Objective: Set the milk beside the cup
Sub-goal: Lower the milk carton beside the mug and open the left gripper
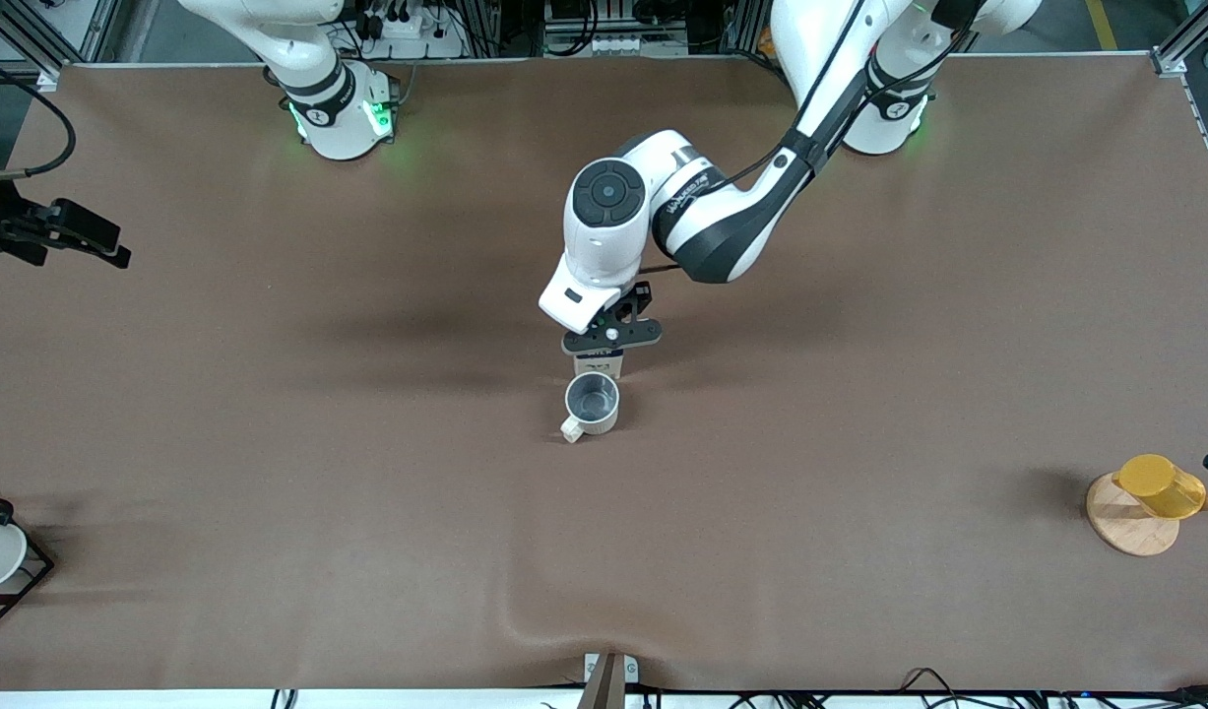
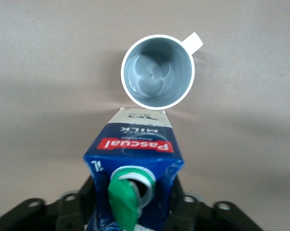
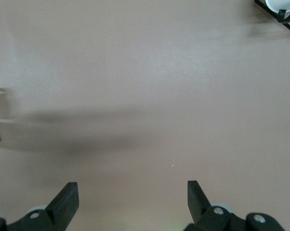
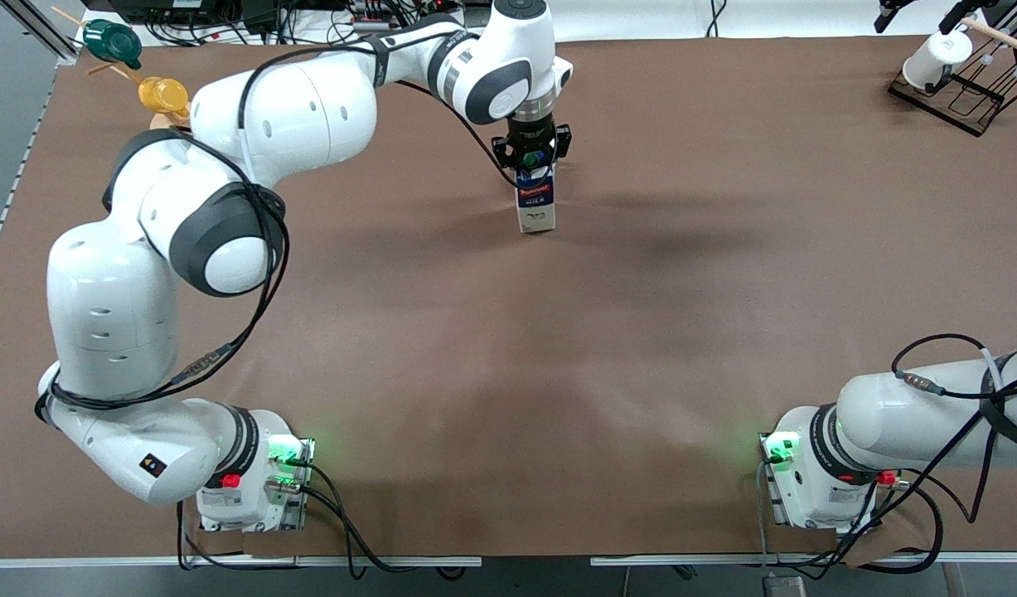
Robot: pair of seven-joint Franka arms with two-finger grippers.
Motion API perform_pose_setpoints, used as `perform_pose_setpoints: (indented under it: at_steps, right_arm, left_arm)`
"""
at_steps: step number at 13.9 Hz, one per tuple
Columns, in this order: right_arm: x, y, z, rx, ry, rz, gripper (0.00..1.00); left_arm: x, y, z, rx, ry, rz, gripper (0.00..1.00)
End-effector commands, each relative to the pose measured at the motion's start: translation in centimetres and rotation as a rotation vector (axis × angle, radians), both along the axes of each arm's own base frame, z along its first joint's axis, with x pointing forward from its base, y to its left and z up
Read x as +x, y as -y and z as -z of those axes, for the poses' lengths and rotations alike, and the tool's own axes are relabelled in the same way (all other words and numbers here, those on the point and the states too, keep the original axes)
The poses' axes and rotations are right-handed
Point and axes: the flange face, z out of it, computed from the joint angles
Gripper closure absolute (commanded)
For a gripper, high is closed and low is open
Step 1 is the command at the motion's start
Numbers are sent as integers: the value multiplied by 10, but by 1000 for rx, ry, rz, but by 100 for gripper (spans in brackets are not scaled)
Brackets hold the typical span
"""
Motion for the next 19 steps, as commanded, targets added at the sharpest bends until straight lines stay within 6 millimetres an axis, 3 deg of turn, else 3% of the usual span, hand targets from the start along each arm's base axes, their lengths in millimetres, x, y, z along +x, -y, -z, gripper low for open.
perform_pose_setpoints:
  at_steps: [1, 2, 5, 9, 12, 14, 16, 19]
  right_arm:
    - [-6, 3, -7, 7, 1, 5, 0]
    - [-5, 3, -6, 8, -2, 5, 0]
    - [-6, 6, -5, 3, -2, 9, 0]
    - [-5, 1, -6, 3, 4, -2, 0]
    - [-5, -1, -6, 3, 4, -4, 0]
    - [-5, -2, -6, 3, 2, -5, 0]
    - [-5, -2, -4, 3, -1, -5, 0]
    - [-5, -2, -3, 3, -4, -5, 0]
  left_arm:
    - [4, 6, -3, 0, 37, 7, 0]
    - [4, 6, -7, -4, 42, 11, 0]
    - [1, 8, -51, -40, 80, 14, 0]
    - [1, -12, -132, -83, 150, -16, 0]
    - [21, -58, -180, -74, 186, -73, 0]
    - [27, -96, -233, -91, 245, -117, 0]
    - [33, -131, -257, -72, 249, -161, 0]
    - [40, -201, -299, -24, 245, -215, 0]
